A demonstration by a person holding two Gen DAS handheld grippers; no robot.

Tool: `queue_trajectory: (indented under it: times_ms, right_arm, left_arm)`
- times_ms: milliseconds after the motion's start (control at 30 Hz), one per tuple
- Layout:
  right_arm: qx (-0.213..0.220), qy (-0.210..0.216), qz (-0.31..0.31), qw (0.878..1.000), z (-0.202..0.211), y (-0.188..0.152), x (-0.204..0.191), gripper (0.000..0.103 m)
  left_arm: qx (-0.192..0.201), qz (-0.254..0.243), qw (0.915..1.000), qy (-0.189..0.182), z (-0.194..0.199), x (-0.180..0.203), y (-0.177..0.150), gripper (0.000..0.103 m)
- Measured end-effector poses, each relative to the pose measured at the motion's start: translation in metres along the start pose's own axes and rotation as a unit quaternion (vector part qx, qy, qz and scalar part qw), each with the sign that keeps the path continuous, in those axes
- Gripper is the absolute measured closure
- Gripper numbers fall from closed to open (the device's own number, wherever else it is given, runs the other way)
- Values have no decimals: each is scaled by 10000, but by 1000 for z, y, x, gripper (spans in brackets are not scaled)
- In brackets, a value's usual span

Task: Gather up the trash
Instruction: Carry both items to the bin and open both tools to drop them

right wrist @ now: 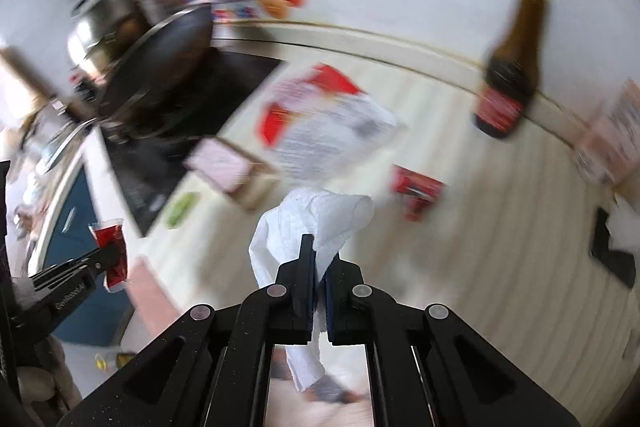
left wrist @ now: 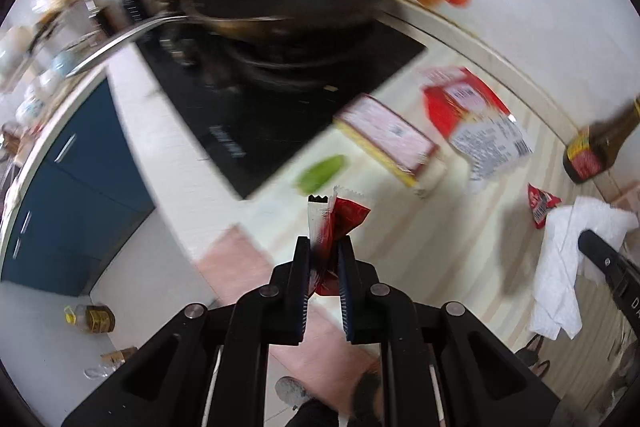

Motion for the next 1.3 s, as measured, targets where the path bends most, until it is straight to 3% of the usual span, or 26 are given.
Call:
queue_trajectory:
  times_ms: [133,333,467,633,900,1033,1200,1300]
  right_arm:
    - [72,452,349,9983,9,-3,-63,99]
    - [-202,1198,977,9878,8,-50,-179,99]
    - [-536,1541,1461,9757,-4,-95,-252,99]
    - [-1075,1854,1975,9566,-35,-176,-333,99]
    - [-1852,2077,2849,9173,-119,-345,-428,99]
    - [-2195,2145,3028,9023,-178,-430,-450,99]
    - [-2717,2157,3123,8844,-268,-550,-465,99]
    - [-2900,2142,3238,8748,-314,-610,-471,99]
  left_arm:
    - [220,427,9983,341,29,-66,-9,93]
    - [239,1252,9870,976,57,-179,-57,93]
    - [20,1891,9721,1385,59,-255,-111,93]
    - [-417,2575,9498,1730,42,-335,-184,93]
    - [-1194,3657,8986,2110,-40,-443,-340,93]
    - [-1517,4135,8721,2134,-102,-480,-426,93]
    - [-1758,4652,8456,1938,-182,-504,-519,93]
    - [-1893,4814,8363,1819,-227,-512,-562,93]
Point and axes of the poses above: each gripper's, at about its wrist camera, not at the fingertips, and z roughly against the way its jaws point, x to its right, y to its top, the point moved 1 cm from there along -z, roughly the way its jaws point, and after that the axes turned 14 degrees about x, right-handed, at the moved point
